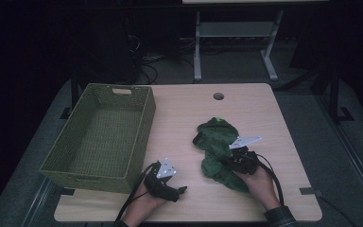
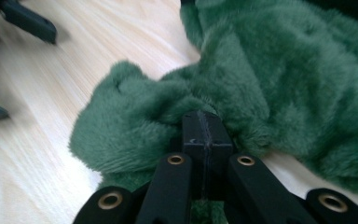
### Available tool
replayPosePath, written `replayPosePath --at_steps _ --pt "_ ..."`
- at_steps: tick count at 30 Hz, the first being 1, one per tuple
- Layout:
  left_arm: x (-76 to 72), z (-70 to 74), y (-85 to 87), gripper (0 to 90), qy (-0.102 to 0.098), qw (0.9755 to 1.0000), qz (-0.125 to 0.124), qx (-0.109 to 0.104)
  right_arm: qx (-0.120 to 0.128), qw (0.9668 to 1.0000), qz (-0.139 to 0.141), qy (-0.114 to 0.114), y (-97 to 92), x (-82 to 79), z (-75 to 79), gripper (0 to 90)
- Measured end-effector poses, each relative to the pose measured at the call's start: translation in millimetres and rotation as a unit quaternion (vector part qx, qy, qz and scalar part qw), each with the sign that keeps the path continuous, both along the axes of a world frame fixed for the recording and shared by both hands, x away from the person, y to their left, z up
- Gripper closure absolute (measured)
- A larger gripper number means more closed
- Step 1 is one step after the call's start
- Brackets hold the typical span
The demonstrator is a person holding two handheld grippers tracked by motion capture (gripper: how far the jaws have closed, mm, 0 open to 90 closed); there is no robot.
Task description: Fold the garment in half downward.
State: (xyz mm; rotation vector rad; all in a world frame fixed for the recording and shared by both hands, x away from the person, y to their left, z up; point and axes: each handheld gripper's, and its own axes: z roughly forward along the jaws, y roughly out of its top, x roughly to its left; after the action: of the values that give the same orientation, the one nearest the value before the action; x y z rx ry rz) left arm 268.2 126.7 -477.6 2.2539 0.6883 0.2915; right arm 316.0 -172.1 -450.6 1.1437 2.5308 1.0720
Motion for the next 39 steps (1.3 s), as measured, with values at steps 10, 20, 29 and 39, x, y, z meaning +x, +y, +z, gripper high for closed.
replayPosePath --at_steps 10,20,29,39 --pt "-0.1 0.0 -0.1 13.0 0.000 1.0000 0.000 0.000 -0.034 0.9992 0.011 -0.021 9.1 -3.5 -6.7 89.8" --pt "0.2 0.2 0.1 12.9 -0.001 1.0000 0.000 0.001 0.011 0.9996 -0.009 -0.025 -14.9 -5.7 9.2 73.3" --pt "0.2 0.1 0.9 14.2 0.001 1.0000 0.000 -0.002 0.030 0.9986 -0.032 -0.029 -50.6 -29.6 13.5 62.7" --pt "0.2 0.1 0.9 14.1 0.001 1.0000 0.000 -0.002 0.037 0.9974 -0.050 -0.037 -89.9 -65.9 9.3 60.1"
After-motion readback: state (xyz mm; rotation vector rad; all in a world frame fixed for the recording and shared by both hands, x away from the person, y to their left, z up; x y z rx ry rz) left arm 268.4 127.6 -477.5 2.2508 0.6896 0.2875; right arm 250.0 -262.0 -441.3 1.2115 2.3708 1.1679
